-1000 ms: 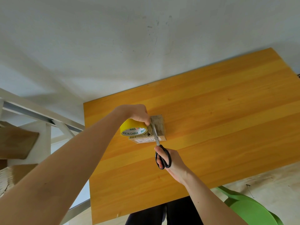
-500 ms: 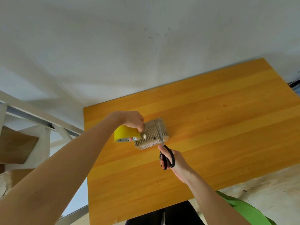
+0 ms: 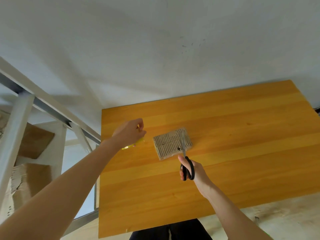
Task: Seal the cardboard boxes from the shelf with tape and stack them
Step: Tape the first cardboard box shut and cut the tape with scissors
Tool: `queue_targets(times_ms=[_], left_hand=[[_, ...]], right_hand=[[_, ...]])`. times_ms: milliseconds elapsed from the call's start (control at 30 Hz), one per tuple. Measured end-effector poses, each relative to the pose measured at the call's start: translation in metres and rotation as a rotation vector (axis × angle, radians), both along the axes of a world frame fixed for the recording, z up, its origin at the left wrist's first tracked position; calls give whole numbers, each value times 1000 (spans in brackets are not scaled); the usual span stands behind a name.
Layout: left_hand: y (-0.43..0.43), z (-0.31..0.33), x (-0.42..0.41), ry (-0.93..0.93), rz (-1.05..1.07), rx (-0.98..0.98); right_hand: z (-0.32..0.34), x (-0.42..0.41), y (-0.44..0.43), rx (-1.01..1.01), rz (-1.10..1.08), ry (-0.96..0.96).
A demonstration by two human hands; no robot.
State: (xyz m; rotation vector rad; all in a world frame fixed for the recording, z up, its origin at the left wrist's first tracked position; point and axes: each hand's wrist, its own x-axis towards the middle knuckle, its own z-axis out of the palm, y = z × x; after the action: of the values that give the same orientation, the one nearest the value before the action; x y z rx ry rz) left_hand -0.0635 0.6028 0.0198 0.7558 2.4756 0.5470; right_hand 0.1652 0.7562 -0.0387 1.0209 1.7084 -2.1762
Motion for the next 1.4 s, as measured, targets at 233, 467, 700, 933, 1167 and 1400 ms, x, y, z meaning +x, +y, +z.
queue_targets(times_ms=[233,467,700,933,1167,1400], left_hand=[[-47,-59,29,216,-6,-157],[-54,-93,51,331,-41,-144],[-55,-99,64,276,-25,-228],[-44,-86,73,536,-43,162],[6,-82,79,82,14,179],[10,-85,73,19,94,265]], right_hand=[[8,-1,-2,35,0,-23],[9,-3,-3,46,8,-43],[10,-7,-3,73,17,-33],[5,-7,-2,66,23,-39],[2,-7,-3,63,68,-19],[8,-15,-12,-186,110,57]])
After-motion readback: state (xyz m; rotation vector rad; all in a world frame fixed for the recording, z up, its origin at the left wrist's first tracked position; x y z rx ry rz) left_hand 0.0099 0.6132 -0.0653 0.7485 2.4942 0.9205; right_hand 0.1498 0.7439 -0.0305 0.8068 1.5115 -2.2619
